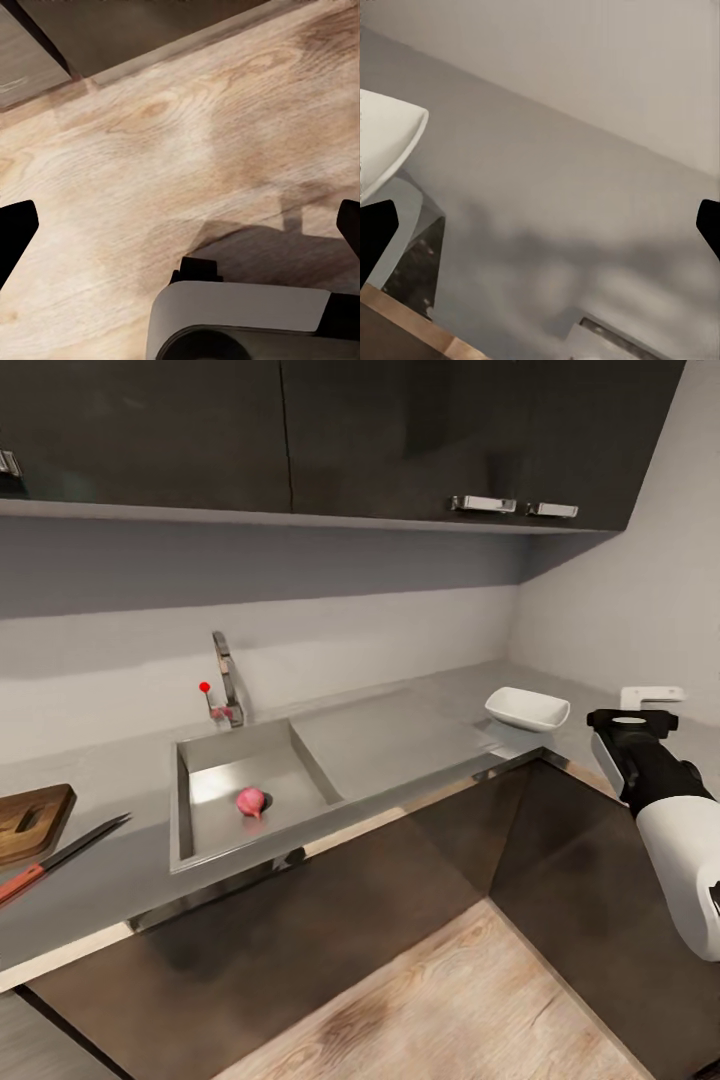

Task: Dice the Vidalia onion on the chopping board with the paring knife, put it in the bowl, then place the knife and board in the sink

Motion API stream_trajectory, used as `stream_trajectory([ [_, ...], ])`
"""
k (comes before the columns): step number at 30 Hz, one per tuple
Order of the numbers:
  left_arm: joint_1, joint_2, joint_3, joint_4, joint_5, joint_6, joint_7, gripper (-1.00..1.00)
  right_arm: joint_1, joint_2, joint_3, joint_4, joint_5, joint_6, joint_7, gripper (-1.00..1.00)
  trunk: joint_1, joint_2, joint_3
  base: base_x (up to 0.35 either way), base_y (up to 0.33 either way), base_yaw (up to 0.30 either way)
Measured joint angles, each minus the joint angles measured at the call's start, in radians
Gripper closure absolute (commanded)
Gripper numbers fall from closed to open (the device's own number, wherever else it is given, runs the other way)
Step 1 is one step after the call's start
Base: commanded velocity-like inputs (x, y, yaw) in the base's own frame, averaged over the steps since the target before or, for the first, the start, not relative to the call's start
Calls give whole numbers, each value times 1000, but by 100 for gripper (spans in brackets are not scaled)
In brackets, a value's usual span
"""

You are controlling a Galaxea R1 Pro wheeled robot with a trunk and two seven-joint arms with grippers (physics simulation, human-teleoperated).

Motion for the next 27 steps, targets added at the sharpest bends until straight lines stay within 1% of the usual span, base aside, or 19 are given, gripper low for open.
stream_trajectory([
  [14, 0, 0, 2, 1, 0, 2, 1, -100, 0, 3, 0, 0, 0, 0, 1, -100, -54, 98, 44, 0, 0, 0],
  [17, 0, 0, 2, 1, 0, 2, 1, -100, 0, 11, 0, 1, 0, 0, 2, -100, -65, 119, 53, 0, 0, 0],
  [19, 0, 0, 2, 1, 0, 2, 1, -100, 0, 26, 0, 1, 0, 0, 3, -100, -73, 133, 59, 0, 0, 0],
  [20, 0, 0, 2, 1, 0, 2, 1, -100, 0, 30, 0, 1, 0, 0, 3, -100, -77, 140, 63, 0, 0, 0],
  [27, 0, 0, 2, 1, 0, 3, 1, -100, 0, 36, 0, 2, 0, 0, 5, -100, -103, 189, 85, 0, 0, 0],
])
